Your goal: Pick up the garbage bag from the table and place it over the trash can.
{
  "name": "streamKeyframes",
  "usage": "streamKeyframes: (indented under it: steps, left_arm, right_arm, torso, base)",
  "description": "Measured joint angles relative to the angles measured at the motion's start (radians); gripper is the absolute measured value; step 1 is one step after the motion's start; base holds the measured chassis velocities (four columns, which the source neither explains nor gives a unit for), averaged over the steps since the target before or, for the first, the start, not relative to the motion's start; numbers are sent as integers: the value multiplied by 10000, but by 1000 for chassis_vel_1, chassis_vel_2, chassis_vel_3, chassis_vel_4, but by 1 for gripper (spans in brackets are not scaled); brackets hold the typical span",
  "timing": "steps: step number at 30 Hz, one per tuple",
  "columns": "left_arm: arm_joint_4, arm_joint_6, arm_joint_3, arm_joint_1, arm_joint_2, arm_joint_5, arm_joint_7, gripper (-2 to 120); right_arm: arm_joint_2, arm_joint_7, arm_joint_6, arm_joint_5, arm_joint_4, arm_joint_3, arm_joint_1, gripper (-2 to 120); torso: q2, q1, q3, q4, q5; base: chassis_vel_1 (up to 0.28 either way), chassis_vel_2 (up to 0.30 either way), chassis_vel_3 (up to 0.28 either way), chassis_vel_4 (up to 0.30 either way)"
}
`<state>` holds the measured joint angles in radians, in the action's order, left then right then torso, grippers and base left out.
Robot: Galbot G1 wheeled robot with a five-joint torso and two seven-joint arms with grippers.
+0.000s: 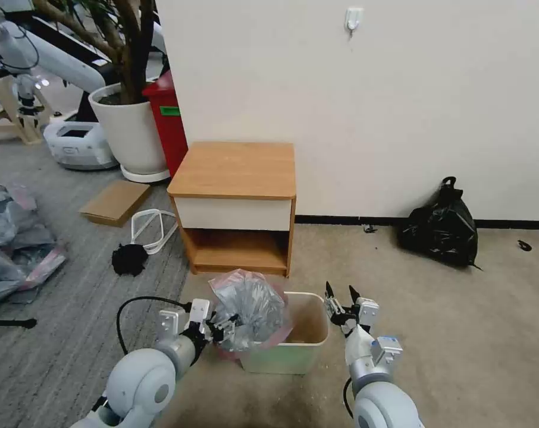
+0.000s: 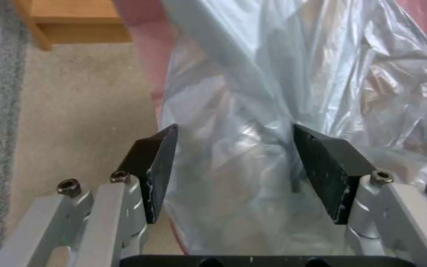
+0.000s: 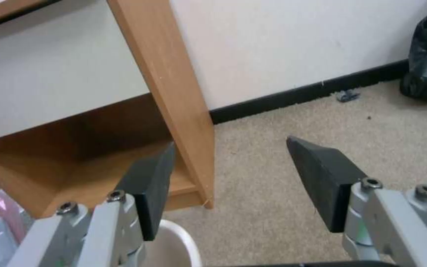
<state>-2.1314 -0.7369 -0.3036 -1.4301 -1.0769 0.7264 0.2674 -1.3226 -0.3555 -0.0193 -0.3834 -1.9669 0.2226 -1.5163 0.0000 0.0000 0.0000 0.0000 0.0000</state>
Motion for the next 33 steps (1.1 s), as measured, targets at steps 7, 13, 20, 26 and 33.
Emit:
streamKeyframes:
  steps: [7, 13, 20, 26, 33]
  left_arm:
    - [143, 2, 241, 222, 99, 58, 145, 62]
    - [281, 6, 413, 427, 164, 210, 331, 61]
    - [378, 11, 614, 505, 350, 433, 529, 49]
    - [540, 17, 921, 724, 476, 846, 890, 38]
    - [735, 62, 1341, 1034, 517, 1214, 1524, 24]
  right_arm:
    - [-18, -7, 7, -18, 47, 36, 40, 61]
    - [-45, -10, 7, -23, 120, 46, 76, 59]
    - [-74, -15, 8, -23, 190, 46, 147, 59]
    - [-116, -19, 8, -23, 235, 37, 196, 59]
    - [-134, -23, 12, -23, 245, 55, 200, 59]
  torso:
    - [0, 0, 0, 0, 0]
    - [0, 0, -1, 0, 0]
    - [0, -1, -1, 0, 0]
    - [0, 0, 0, 0, 0]
    - [1, -1, -2, 1, 4]
  base:
    - [0, 0, 0, 0]
    - [0, 0, 0, 0]
    - [0, 0, 0, 0]
    - [0, 0, 0, 0]
    - [0, 0, 0, 0]
